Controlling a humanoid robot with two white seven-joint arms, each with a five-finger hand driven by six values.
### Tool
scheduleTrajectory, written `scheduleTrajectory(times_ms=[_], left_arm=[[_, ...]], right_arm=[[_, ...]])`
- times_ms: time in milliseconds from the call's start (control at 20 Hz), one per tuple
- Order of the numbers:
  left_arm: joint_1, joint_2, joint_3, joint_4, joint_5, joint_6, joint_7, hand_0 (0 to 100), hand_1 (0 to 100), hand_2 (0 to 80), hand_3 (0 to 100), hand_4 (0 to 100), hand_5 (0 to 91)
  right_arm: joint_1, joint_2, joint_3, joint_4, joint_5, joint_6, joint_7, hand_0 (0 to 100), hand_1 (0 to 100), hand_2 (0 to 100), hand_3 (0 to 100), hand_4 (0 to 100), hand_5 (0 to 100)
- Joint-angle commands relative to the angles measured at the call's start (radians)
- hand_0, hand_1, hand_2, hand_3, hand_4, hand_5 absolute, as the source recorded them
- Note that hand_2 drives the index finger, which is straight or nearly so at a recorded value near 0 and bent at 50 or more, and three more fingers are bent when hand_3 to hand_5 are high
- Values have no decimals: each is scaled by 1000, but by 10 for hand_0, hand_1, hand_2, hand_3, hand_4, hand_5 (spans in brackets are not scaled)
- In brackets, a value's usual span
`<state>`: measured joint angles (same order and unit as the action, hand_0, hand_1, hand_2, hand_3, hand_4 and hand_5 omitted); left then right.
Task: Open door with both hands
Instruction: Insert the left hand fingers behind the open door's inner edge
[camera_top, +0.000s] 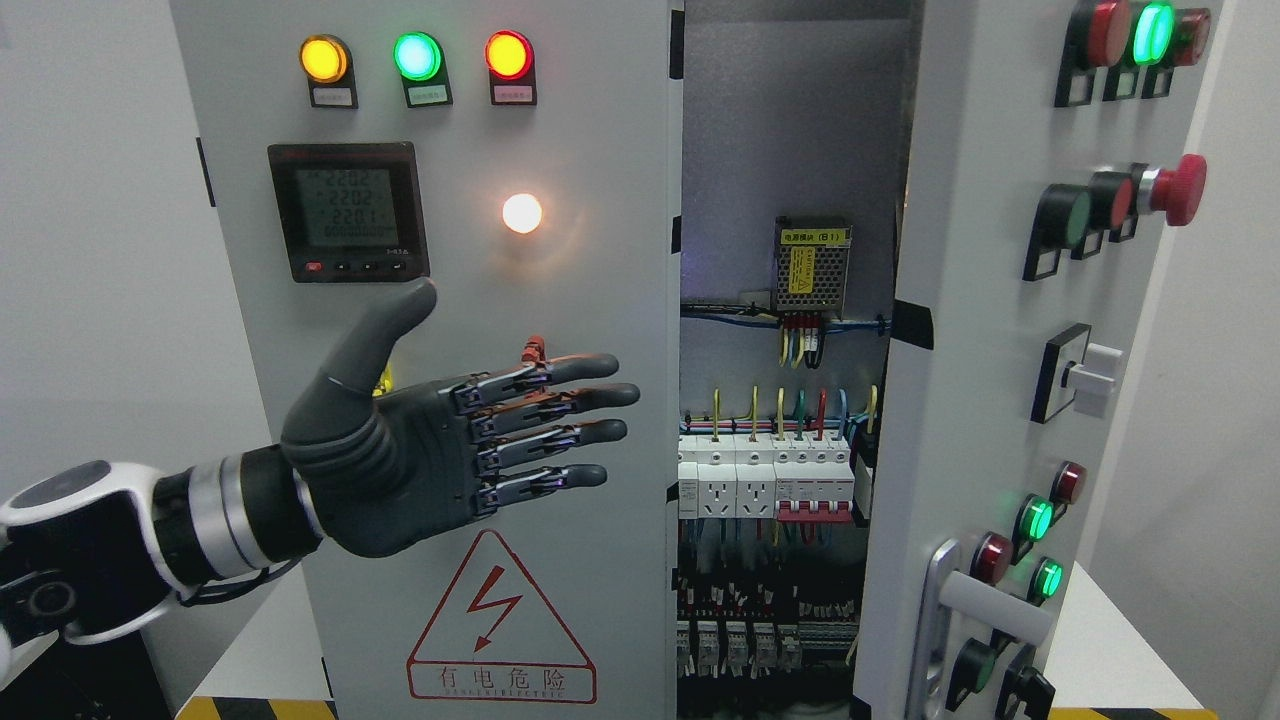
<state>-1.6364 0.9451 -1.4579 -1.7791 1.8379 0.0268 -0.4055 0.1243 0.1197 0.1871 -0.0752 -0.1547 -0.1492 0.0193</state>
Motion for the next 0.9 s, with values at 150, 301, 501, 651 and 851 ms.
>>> scheduleTrajectory(times_ms=[150,301,501,651,851], left_arm=[[-16,-380,5,150,10,18,59,0,0,0,0,31,0],[-13,-427,54,152,10,28,83,0,0,0,0,30,0],[-13,-477,80,170,9,28,88,0,0,0,0,31,0],[-13,-506,88,182,9,28,88,0,0,0,0,31,0],[-13,-543,91,210,7,28,88,0,0,0,0,32,0]], right_arm=[[0,-2,0,0,0,-1,1,0,0,0,0,0,0],[0,0,0,0,0,0,1,0,0,0,0,0,0],[0,0,0,0,0,-1,-1,0,0,0,0,0,0],[0,0,0,0,0,-1,1,0,0,0,0,0,0],[0,0,0,0,0,-1,1,0,0,0,0,0,0]])
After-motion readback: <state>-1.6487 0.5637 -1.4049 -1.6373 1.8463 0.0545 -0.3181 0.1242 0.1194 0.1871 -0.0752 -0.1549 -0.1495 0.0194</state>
